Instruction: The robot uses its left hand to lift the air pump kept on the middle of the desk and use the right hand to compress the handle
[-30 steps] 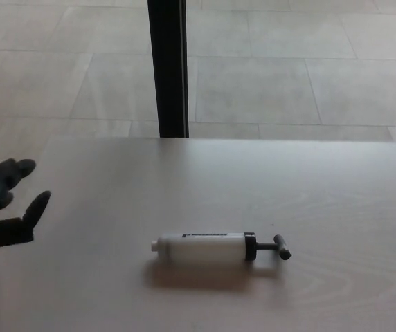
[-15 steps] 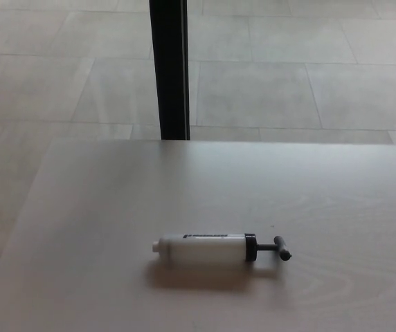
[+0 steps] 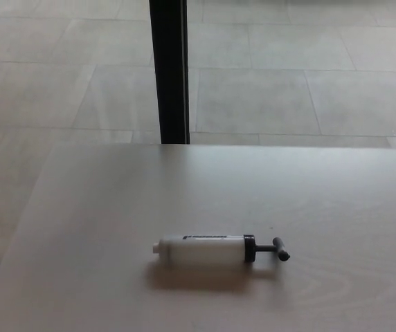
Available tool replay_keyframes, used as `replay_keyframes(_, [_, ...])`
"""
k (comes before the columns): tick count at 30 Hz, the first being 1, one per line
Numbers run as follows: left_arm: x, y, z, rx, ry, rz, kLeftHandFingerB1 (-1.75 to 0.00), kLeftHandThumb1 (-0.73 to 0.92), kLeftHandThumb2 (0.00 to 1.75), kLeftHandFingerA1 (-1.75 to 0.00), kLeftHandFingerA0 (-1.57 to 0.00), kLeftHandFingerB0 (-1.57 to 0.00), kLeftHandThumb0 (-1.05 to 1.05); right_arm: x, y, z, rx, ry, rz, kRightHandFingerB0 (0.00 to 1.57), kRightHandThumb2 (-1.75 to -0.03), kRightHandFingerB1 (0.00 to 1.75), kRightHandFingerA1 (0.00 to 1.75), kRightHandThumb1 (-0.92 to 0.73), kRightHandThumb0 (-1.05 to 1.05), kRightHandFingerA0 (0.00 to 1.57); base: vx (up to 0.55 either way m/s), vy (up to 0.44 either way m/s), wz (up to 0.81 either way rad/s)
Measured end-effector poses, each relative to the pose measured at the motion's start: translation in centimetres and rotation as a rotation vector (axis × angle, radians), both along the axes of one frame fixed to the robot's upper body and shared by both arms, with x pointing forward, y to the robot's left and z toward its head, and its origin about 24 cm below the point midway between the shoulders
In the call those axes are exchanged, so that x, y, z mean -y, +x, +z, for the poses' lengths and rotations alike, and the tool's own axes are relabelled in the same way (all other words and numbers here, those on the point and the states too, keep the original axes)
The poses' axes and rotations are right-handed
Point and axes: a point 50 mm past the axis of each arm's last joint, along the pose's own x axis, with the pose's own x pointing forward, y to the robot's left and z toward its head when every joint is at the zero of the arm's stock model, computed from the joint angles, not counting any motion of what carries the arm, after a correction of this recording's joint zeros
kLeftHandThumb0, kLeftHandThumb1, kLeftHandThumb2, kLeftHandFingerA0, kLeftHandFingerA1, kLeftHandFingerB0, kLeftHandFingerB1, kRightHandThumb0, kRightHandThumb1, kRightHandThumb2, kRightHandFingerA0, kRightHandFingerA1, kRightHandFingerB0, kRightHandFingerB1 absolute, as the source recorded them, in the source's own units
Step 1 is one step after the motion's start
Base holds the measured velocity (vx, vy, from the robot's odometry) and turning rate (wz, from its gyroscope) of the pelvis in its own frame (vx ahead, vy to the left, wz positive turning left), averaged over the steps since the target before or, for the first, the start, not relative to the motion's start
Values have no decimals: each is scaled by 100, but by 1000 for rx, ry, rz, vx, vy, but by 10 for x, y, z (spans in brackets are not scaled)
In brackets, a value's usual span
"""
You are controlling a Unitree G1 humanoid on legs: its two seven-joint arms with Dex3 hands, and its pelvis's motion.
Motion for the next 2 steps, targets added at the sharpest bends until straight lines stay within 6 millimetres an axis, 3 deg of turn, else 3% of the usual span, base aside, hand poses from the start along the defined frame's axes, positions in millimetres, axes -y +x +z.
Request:
replay_keyframes(1, [0,-5,-1,4,-7,28,-46,65,102,-58,-28,-14,-82,-1,-4,-5,-13,17,-8,5,-114,45,63,-77,-80,27,0,0,0])
replay_keyframes(2, [-1,-8,-1,9,-10,48,-35,83,65,-49,-31,-20,-82,-2,-7,-9,-21,28,-14,5,-116,44,64,-78,-78,29,0,0,0])
